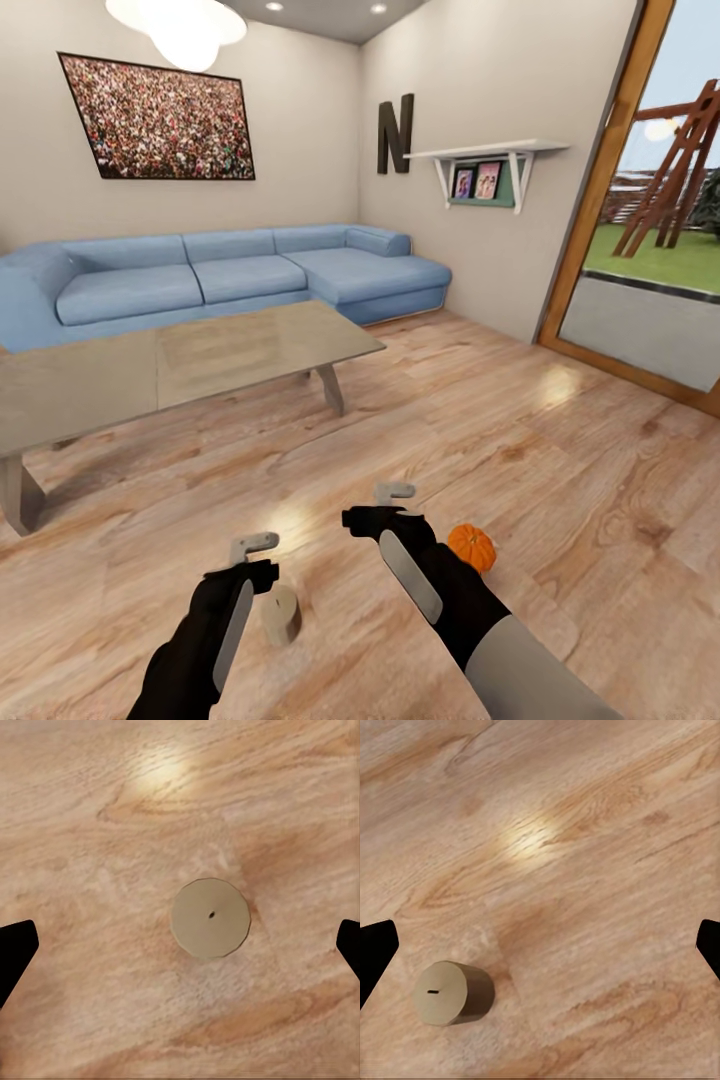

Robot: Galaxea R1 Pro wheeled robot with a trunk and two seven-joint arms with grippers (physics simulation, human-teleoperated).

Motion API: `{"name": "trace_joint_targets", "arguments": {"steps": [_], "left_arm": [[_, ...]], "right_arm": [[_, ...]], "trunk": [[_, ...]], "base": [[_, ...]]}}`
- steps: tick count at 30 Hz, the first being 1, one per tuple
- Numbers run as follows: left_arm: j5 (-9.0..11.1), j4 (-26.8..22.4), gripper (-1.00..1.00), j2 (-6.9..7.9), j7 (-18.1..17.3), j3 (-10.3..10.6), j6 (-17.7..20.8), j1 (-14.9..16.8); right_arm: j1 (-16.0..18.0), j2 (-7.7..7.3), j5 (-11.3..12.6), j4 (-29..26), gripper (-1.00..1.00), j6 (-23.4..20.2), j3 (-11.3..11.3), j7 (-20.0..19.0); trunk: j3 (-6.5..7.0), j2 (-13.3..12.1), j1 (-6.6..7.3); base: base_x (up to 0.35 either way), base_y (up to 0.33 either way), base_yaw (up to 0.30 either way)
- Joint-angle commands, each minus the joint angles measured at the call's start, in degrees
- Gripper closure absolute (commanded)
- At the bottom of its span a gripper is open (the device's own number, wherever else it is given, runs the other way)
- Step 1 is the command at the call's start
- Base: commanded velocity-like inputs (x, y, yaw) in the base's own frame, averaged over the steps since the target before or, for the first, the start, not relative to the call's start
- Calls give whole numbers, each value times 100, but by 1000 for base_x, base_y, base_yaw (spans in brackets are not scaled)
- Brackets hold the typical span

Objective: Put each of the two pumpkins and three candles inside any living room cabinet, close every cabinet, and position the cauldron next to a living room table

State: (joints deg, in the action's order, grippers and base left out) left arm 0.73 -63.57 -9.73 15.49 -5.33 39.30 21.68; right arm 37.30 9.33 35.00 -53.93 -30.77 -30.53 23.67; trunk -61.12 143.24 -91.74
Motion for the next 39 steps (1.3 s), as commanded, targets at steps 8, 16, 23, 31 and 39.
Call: {"name": "trace_joint_targets", "arguments": {"steps": [8,16,23,31,39], "left_arm": [[15,-7,-100,0,-1,5,33,3],[15,2,-100,-2,-11,7,19,3],[15,2,-100,-2,-11,7,17,3],[13,2,-100,-2,-11,7,17,3],[12,2,-100,-8,-11,13,17,3]], "right_arm": [[5,-1,59,-12,-100,12,1,58],[5,-1,94,5,-100,1,3,54],[5,-1,99,6,-100,6,0,46],[5,-3,95,6,-100,10,-4,52],[5,-1,78,-2,-100,13,-9,51]], "trunk": [[-183,14,-19],[-361,24,-40],[-516,34,-58],[-693,44,-78],[-870,55,-99]], "base": [[0,0,0],[0,0,0],[0,0,0],[0,0,0],[0,0,0]]}}
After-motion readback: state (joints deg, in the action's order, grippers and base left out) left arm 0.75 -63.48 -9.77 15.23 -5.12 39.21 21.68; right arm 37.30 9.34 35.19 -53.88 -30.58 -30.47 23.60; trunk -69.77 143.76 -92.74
